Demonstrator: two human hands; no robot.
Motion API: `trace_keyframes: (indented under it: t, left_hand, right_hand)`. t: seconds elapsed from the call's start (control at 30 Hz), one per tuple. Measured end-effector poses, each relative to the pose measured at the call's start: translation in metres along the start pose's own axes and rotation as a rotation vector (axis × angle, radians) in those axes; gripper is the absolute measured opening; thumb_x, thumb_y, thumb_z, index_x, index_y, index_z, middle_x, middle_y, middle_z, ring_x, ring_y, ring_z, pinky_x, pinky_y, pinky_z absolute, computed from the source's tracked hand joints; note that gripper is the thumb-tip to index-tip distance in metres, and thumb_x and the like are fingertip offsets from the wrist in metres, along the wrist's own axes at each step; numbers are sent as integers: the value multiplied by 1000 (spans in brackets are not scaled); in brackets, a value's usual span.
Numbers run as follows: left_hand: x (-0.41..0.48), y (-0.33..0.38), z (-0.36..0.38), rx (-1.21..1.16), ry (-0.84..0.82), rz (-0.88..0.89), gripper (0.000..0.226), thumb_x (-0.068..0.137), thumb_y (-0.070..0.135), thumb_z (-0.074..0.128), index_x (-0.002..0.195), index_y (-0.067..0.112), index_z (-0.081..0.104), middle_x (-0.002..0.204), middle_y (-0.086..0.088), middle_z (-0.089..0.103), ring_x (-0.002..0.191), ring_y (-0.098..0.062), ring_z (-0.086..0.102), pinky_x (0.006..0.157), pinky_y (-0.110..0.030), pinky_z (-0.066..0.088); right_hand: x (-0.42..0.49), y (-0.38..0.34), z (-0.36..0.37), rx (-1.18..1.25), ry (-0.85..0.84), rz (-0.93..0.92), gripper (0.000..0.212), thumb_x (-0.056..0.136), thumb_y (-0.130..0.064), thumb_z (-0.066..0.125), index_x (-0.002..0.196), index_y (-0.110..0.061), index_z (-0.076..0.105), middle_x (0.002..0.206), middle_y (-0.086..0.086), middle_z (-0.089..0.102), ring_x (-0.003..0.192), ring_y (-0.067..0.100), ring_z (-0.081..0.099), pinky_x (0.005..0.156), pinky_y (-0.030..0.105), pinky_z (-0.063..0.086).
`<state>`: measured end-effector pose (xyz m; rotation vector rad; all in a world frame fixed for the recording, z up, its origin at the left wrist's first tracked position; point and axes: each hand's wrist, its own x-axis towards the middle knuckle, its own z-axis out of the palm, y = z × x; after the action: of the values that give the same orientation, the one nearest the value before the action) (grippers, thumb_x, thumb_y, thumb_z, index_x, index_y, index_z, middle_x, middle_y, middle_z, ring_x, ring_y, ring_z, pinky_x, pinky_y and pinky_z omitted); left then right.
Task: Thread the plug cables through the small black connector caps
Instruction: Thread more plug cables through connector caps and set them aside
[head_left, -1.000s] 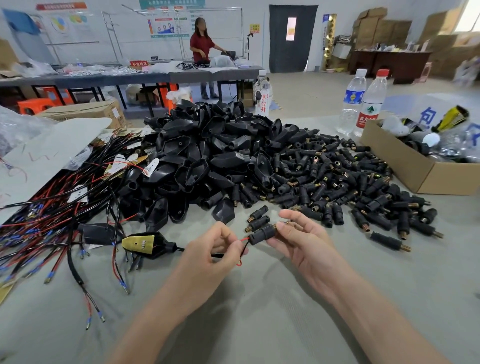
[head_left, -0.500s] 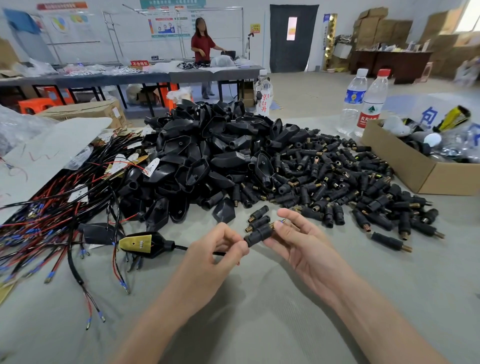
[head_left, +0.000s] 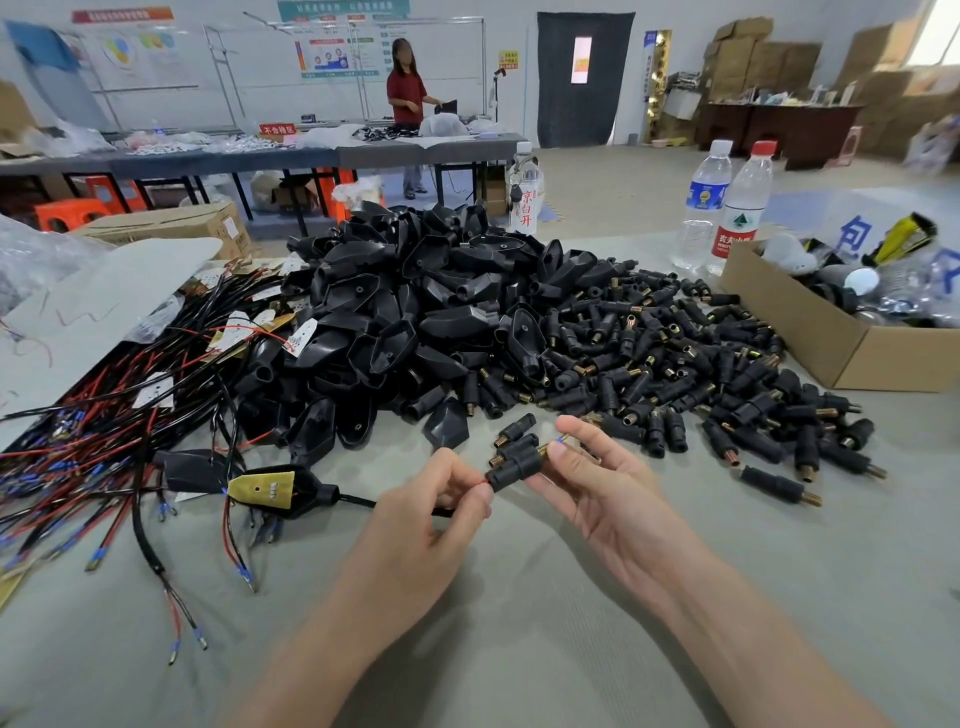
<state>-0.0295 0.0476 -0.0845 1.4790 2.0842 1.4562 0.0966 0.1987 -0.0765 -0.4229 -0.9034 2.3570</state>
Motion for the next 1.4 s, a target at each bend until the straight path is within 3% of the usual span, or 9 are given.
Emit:
trace_keyframes:
  t: [0.23, 0.47, 0.57, 0.7, 0.83, 1.03, 1.13, 1.3, 1.4]
  left_hand:
    - [0, 0, 1, -11, 49, -4, 10, 92, 39, 60, 98, 44, 53, 96, 19, 66, 98, -6, 62, 79, -12, 44]
    - [3, -6, 3, -51, 56, -46, 18, 94, 27, 67, 91, 44, 62, 78, 13, 66, 68, -5, 58, 66, -24, 51]
    - [4, -7, 4, -71, 87, -66, 12, 86, 46, 68, 95, 46, 59, 82, 15, 67, 69, -7, 59, 66, -21, 50]
    - [1, -8, 8, 81, 53, 26, 32, 80, 66, 57, 109, 55, 53, 82, 18, 61, 69, -14, 57, 64, -24, 48]
    - [-1, -9, 9, 173, 59, 42, 28, 85, 62, 50, 110, 50, 53, 79, 24, 57, 66, -9, 55, 60, -25, 45]
    - [-1, -6, 3, 234, 69, -16, 21, 91, 55, 53, 112, 53, 50, 103, 32, 58, 90, 2, 64, 76, -26, 52]
    - [-2, -4, 3, 258, 59, -31, 22, 92, 54, 52, 114, 50, 51, 103, 31, 58, 87, 3, 65, 79, -26, 52]
    - [-2, -2, 1, 318, 66, -36, 23, 94, 54, 49, 115, 45, 54, 98, 29, 60, 82, 1, 66, 77, -26, 51]
    - [-2, -2, 2, 305, 70, -29, 18, 94, 53, 48, 111, 49, 51, 101, 32, 58, 79, 1, 63, 68, -19, 45]
  right_hand:
    - [0, -5, 0, 14, 39, -5, 39, 76, 5, 68, 114, -5, 66, 92, 14, 67, 87, 24, 74, 69, 31, 61]
    - [-2, -6, 2, 7, 43, 30, 29, 76, 3, 71, 104, -6, 71, 97, 18, 72, 92, 26, 71, 67, 30, 62]
    - [-2, -5, 2, -2, 56, 21, 26, 76, 2, 71, 101, -6, 71, 98, 19, 72, 91, 26, 71, 67, 30, 62]
    - [-4, -3, 3, -81, 17, 25, 17, 74, -1, 74, 88, -10, 78, 96, 19, 73, 86, 25, 74, 68, 29, 61]
    - [-4, 0, 4, -162, 16, 5, 27, 73, -5, 75, 100, -5, 71, 93, 16, 74, 83, 22, 74, 71, 27, 61]
    - [-1, -14, -3, -103, 126, -114, 34, 77, -6, 72, 110, -4, 65, 86, 13, 73, 81, 20, 74, 74, 25, 60]
    - [-2, -15, -5, -100, 131, -124, 34, 77, -6, 72, 110, -4, 65, 85, 12, 73, 80, 20, 74, 74, 25, 60]
    - [-1, -15, -3, -99, 136, -131, 33, 74, -5, 73, 107, -4, 67, 83, 13, 73, 78, 20, 74, 72, 25, 60]
    - [-1, -15, -2, -104, 134, -130, 35, 73, -6, 73, 108, -4, 66, 83, 13, 73, 78, 19, 74, 70, 24, 60]
